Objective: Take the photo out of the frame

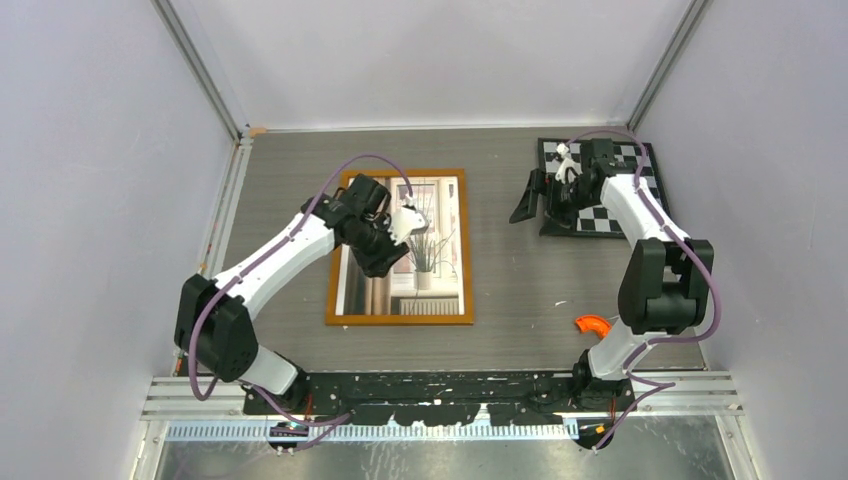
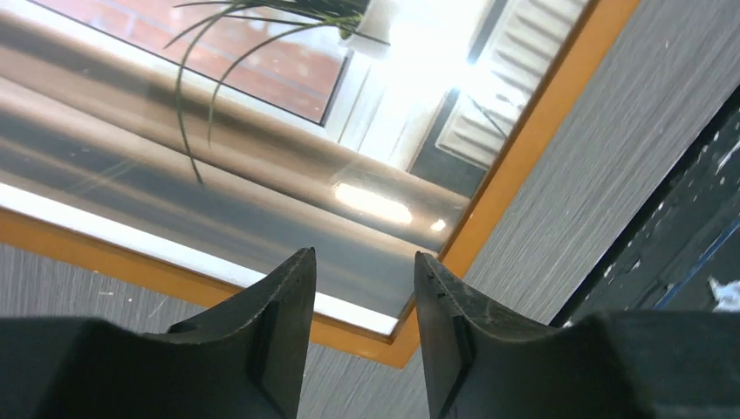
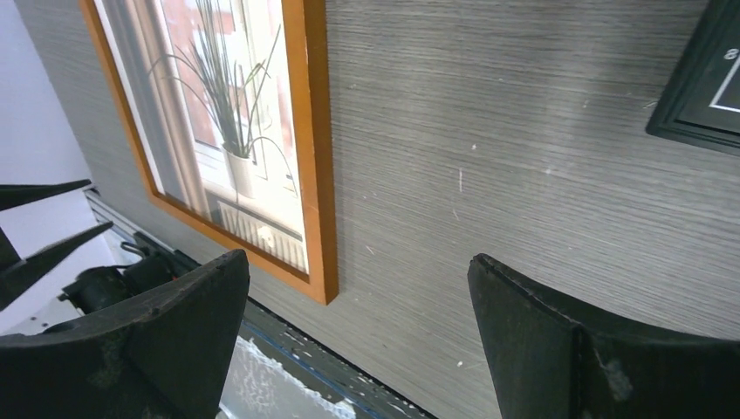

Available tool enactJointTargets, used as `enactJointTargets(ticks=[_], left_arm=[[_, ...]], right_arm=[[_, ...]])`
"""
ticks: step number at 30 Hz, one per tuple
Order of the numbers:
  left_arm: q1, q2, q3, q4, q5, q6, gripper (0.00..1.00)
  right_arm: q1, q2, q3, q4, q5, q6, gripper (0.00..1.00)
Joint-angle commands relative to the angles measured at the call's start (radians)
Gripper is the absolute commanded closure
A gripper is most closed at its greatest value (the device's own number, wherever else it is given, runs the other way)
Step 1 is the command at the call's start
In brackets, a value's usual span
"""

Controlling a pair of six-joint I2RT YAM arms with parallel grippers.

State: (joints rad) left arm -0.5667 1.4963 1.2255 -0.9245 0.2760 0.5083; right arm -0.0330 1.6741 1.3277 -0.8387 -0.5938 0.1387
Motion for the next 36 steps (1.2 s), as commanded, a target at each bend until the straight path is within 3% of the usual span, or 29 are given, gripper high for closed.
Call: enactJointTargets(ticks=[1,7,12,19,21,24,30,36], left_arm=[[-0.001,-0.024,-0.008,0.131,-0.092,-0.157,0.52],[0.285,0.091,0.083,0.131,-0.081,-0.452,0.52],[0.468,0.199,0.105,0.118,-0.098,-0.582,0.53],[0.518,0.308,0.104,0.136,-0.087,-0.579,0.56],[0.514,0.303,0.105,0.138,-0.027,-0.563,0.56],[0.428,0.23,0.067,0.171,0.022,-0.437,0.56],[0.074,0.063,-0.083,0.175,0.064,-0.134,0.54],[-0.248,0.006,-0.222,0.288,-0.081,-0.021,0.52]], right_arm=[[0.02,0.008,-0.017,0.061,-0.041,0.082,0.0],[0.06,0.021,-0.018,0.089,-0.019,0.1,0.0],[0.08,0.052,0.007,0.089,-0.023,0.101,0.0],[0.118,0.101,0.025,0.101,-0.024,0.105,0.0],[0.128,0.112,0.03,0.102,-0.026,0.104,0.0],[0.133,0.124,0.027,0.107,-0.028,0.105,0.0],[0.132,0.15,0.04,0.102,-0.034,0.102,0.0],[0.132,0.137,0.028,0.099,-0.027,0.099,0.0]])
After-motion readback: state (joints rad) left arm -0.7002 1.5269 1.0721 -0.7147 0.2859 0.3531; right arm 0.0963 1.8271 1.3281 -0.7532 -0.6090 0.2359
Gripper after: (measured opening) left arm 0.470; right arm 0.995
